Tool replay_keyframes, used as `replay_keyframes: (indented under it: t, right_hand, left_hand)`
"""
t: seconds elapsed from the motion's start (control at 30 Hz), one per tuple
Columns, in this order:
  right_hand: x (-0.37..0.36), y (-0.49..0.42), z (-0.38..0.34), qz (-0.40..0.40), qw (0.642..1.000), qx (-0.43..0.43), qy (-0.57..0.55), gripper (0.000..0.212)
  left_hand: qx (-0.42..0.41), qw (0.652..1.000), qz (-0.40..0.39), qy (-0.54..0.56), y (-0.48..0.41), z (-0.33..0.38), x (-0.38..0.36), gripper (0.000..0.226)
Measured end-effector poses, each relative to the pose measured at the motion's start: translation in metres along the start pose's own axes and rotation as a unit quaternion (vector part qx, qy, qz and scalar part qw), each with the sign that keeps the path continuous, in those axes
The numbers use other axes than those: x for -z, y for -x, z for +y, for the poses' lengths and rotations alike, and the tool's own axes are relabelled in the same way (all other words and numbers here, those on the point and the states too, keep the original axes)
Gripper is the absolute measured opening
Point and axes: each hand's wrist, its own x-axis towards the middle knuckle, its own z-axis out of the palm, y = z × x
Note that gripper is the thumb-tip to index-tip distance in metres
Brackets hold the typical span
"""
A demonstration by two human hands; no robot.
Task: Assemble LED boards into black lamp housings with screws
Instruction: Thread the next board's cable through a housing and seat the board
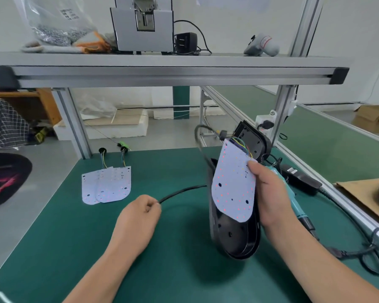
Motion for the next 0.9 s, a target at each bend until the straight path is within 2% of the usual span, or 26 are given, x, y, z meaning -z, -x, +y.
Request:
replay_keyframes:
  t: [0.07, 0.1, 0.13, 0.2, 0.23, 0.3, 0.37, 0.4, 0.47, 0.53, 0.63, 0.67, 0.7, 0.8, 0.87, 0.9]
  right_hand:
    - [-0.002, 0.001, 0.003, 0.009, 1.0, -0.009, 0.016, 0.047]
    - [-0.003, 0.002, 0.005, 0.015, 1.0, -0.013, 0.022, 0.049]
    - [-0.003, 0.002, 0.008, 0.023, 0.999, -0.016, 0.03, 0.051]
    - [-0.004, 0.002, 0.013, 0.032, 0.998, -0.02, 0.048, 0.047]
    - [-0.004, 0.003, 0.015, 0.027, 0.998, -0.021, 0.06, 0.039]
    - [-0.006, 0.004, 0.019, 0.008, 0.995, -0.038, 0.089, 0.025]
    - [-0.011, 0.007, 0.023, -0.013, 0.991, -0.065, 0.12, 0.022]
    - [-0.014, 0.01, 0.025, -0.022, 0.988, -0.073, 0.132, 0.023]
    - [-0.016, 0.012, 0.032, -0.038, 0.986, -0.077, 0.142, 0.024]
    - [-0.019, 0.014, 0.039, -0.044, 0.987, -0.07, 0.14, 0.025]
    - [-0.02, 0.015, 0.042, -0.041, 0.991, -0.068, 0.11, 0.031]
    - [-0.02, 0.015, 0.04, -0.04, 0.992, -0.075, 0.097, 0.035]
    - [-0.019, 0.015, 0.038, -0.034, 0.992, -0.081, 0.089, 0.04]
    - [-0.016, 0.014, 0.034, -0.011, 0.994, -0.08, 0.072, 0.045]
    - [-0.015, 0.015, 0.035, -0.001, 0.995, -0.065, 0.08, 0.042]
    - [-0.014, 0.015, 0.036, 0.006, 0.995, -0.06, 0.079, 0.045]
  left_hand:
    - [0.017, 0.996, -0.006, 0.082, -0.003, -0.001, -0.003, 0.035]
    - [0.036, 0.983, -0.016, 0.177, -0.002, 0.0, -0.004, 0.041]
    - [0.051, 0.954, -0.032, 0.295, -0.001, 0.001, -0.005, 0.039]
    - [0.045, 0.853, -0.072, 0.516, 0.001, 0.003, -0.006, 0.026]
    - [0.032, 0.799, -0.087, 0.594, 0.002, 0.005, -0.004, 0.024]
    - [-0.002, 0.722, -0.129, 0.68, 0.001, 0.008, 0.001, 0.03]
    - [-0.044, 0.684, -0.19, 0.703, 0.002, 0.011, 0.004, 0.034]
    - [-0.059, 0.675, -0.212, 0.704, 0.004, 0.014, 0.005, 0.033]
    - [-0.055, 0.695, -0.207, 0.687, 0.007, 0.017, 0.002, 0.03]
    - [-0.042, 0.744, -0.167, 0.646, 0.008, 0.019, -0.002, 0.022]
    - [-0.071, 0.893, -0.071, 0.439, 0.015, 0.026, -0.003, 0.03]
    - [-0.08, 0.93, -0.041, 0.355, 0.018, 0.028, -0.003, 0.031]
    - [-0.089, 0.954, -0.023, 0.287, 0.021, 0.029, -0.005, 0.033]
    - [-0.13, 0.975, -0.048, 0.175, 0.028, 0.033, -0.011, 0.031]
    - [-0.144, 0.968, -0.133, 0.16, 0.032, 0.036, -0.014, 0.012]
    - [-0.143, 0.955, -0.189, 0.176, 0.033, 0.036, -0.014, 0.019]
